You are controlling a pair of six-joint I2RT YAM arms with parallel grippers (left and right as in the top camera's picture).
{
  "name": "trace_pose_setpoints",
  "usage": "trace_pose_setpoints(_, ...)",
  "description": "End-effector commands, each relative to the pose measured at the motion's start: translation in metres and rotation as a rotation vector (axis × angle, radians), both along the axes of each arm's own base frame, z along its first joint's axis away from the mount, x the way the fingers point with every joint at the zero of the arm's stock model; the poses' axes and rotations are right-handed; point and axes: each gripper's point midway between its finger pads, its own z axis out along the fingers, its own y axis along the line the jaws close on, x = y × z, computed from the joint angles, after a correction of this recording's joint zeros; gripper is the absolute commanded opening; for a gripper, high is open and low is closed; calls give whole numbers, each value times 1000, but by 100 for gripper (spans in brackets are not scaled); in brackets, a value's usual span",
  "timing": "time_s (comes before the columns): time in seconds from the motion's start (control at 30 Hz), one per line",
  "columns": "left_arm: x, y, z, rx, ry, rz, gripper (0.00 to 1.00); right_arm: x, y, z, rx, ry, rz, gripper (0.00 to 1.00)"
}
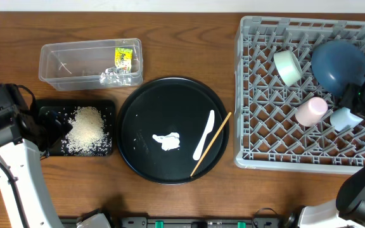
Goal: Sort waste into correct bins and load items into the dishwasher rack
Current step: 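Carry the light-blue cup right and place it in the rack, then reach the left gripper to the white tissue and grasp it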
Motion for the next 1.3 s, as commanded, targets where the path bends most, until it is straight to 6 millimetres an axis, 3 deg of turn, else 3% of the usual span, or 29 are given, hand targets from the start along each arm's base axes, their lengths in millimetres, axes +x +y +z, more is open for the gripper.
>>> trace_pose_setpoints(0.0,-2,4,2,13,6,22,94,12,7,24,49,-95,18,71)
trace_pose_setpoints(0.03,-2,4,2,13,6,22,98,15,12,33,68,-129,30,72)
trace_pose_setpoints(0.17,-2,4,2,13,6,22,99,29,46,68,156,-267,183,72)
trace_pose_setpoints(0.3,0,2,2,14,5,10,99,29,79,91,159,-317,313,73)
trace_pose_setpoints(0.53,13,-19,2,12,0,-105,100,31,143,95,164,-290,507,76)
trace_pose_setpoints(0.63,23,-44,1,-25,-14,-224,100,33,154,94,168,-284,529,76)
trace_pose_setpoints(0.83,45,-114,-12,-138,-28,-491,98,31,151,92,164,-273,516,77)
trace_pose_setpoints(1.1,53,-200,-54,-195,96,-789,98,27,151,90,167,-255,513,77)
trace_pose_setpoints(1.27,51,-242,-88,-201,197,-922,98,25,151,89,170,-247,512,77)
